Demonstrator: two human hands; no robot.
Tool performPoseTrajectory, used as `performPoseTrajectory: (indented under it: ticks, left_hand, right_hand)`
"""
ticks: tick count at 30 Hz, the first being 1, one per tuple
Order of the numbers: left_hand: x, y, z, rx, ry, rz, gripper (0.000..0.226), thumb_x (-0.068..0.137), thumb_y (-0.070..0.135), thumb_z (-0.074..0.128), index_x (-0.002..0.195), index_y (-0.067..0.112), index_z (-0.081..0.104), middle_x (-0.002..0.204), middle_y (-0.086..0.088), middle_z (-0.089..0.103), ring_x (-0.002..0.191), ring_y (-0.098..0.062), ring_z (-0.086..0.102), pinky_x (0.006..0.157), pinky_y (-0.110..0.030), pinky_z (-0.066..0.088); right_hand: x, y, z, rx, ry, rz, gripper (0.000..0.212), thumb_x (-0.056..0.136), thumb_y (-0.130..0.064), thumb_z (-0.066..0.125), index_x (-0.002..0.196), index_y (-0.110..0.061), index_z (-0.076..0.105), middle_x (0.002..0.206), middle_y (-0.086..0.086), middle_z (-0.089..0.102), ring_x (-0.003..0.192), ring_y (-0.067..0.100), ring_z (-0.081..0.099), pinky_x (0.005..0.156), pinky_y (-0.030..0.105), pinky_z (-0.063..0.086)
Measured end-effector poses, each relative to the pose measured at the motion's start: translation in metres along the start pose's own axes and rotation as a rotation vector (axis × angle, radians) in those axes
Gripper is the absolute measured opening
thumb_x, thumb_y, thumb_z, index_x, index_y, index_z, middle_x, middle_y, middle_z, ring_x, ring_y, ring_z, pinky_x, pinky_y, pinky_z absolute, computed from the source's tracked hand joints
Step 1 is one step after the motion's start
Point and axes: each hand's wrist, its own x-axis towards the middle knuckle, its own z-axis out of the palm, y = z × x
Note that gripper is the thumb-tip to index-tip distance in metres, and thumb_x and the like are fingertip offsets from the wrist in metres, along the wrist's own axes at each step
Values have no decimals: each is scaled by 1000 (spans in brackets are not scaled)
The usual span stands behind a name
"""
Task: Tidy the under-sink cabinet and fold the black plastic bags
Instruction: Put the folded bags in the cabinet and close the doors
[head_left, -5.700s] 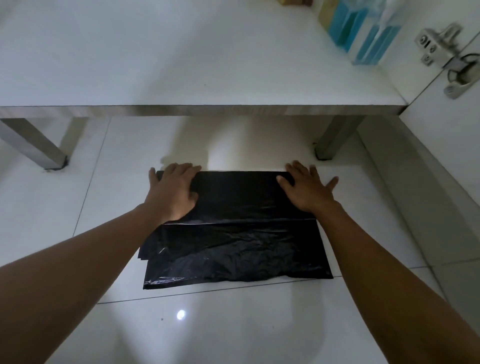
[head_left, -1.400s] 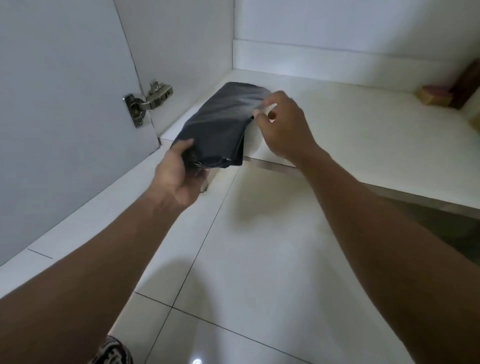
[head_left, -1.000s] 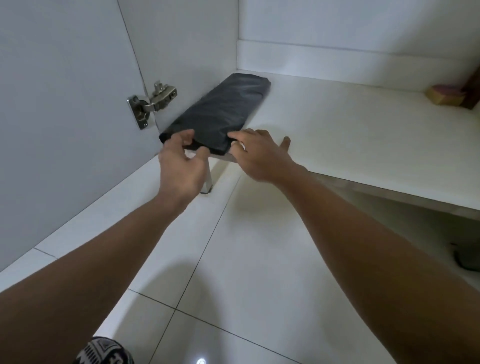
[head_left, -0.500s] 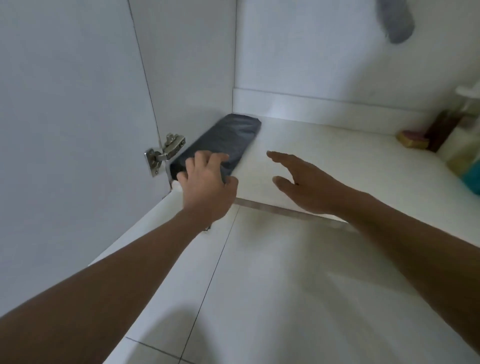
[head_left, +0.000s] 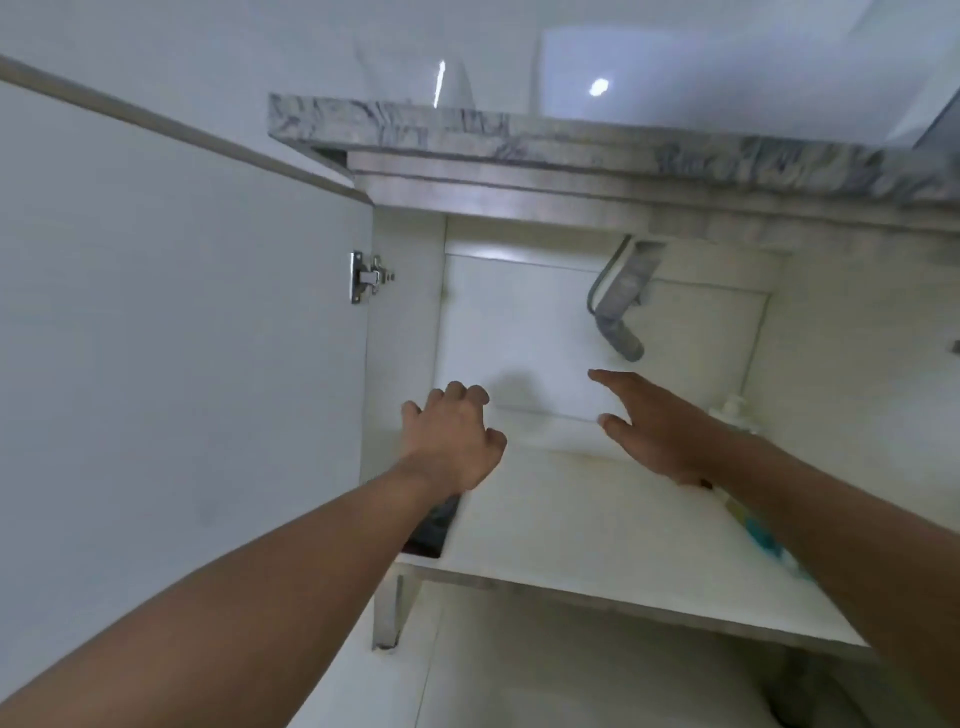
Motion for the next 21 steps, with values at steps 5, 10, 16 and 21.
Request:
performPoseTrajectory:
  ticks: [5, 10, 16, 21]
  left_hand:
    - [-16, 2, -116, 147, 70, 37, 48, 94, 44, 45, 135, 20, 50, 131, -3, 55, 122, -25, 50, 103, -47, 34]
    - [-37, -1, -238, 390, 120, -11, 51, 95, 45, 44, 137, 17, 47, 138, -9, 51, 129, -30, 46, 107, -51, 30]
    - [-72, -34, -345, 517, 128, -170, 42, 96, 41, 46, 133, 20, 50, 135, -5, 54, 128, -28, 46, 101, -44, 33]
    - [-122, -75, -392, 414, 60, -322, 14, 92, 18, 44, 99, 12, 54, 102, -5, 58, 99, -29, 57, 84, -35, 40]
  right_hand:
    - [-16, -68, -69, 23, 131, 1, 57, 102, -32, 44, 155, -25, 22, 155, -3, 33, 141, 15, 33, 116, 34, 26]
    - [-33, -136, -122, 152, 241, -59, 55, 102, -26, 45, 154, -25, 26, 151, -5, 38, 125, 14, 47, 99, 22, 30]
    - [-47, -234, -154, 251, 238, -216, 53, 102, -23, 44, 153, -20, 30, 159, 0, 28, 143, 19, 33, 112, 26, 26]
    - [-59, -320, -154, 319, 201, -354, 52, 99, -32, 44, 150, -23, 36, 155, 0, 36, 135, 21, 45, 105, 28, 38]
